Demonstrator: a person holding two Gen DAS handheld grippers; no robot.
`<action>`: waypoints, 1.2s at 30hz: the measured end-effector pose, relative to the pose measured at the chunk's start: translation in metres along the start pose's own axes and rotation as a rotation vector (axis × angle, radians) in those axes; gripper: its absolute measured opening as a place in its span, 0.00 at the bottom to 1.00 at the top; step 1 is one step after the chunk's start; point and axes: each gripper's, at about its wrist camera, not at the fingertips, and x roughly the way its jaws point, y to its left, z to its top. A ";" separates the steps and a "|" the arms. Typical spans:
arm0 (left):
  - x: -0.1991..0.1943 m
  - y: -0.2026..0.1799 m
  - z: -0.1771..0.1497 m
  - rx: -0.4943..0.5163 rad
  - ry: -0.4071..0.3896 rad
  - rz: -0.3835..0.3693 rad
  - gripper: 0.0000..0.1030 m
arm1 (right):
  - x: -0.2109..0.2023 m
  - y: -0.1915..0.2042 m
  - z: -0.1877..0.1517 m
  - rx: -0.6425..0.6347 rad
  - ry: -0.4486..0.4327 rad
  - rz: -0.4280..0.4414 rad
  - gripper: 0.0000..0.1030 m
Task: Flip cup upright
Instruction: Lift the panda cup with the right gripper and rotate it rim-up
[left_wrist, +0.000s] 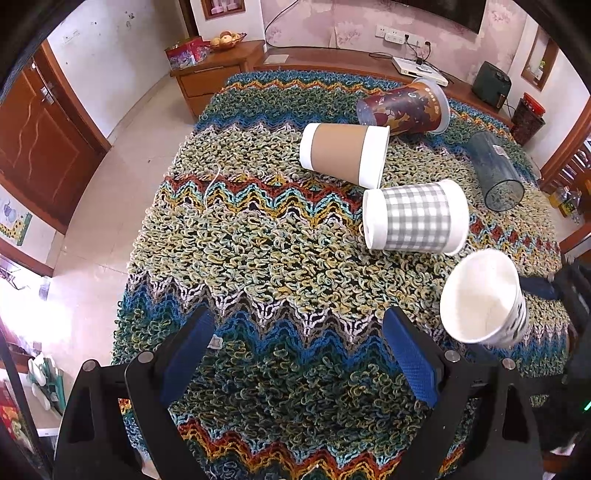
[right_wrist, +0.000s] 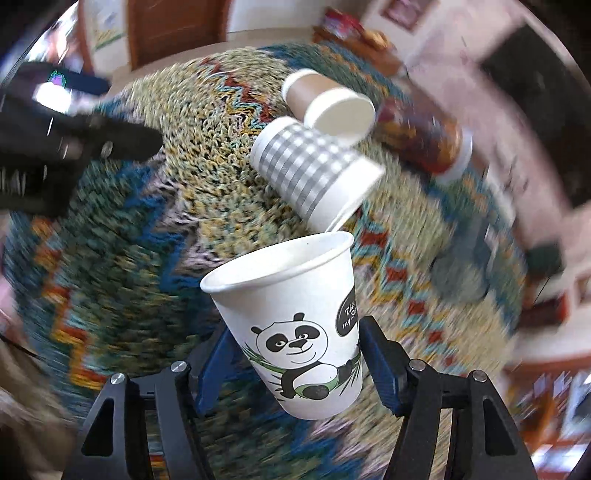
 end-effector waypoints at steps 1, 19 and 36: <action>-0.003 0.000 -0.001 0.001 -0.004 -0.003 0.91 | -0.002 -0.001 -0.002 0.041 0.020 0.031 0.66; -0.043 0.012 -0.031 0.012 -0.059 -0.040 0.91 | 0.011 0.011 -0.041 0.702 0.247 0.479 0.66; -0.043 0.006 -0.038 0.041 -0.042 -0.074 0.91 | 0.006 -0.008 -0.068 0.915 0.218 0.472 0.68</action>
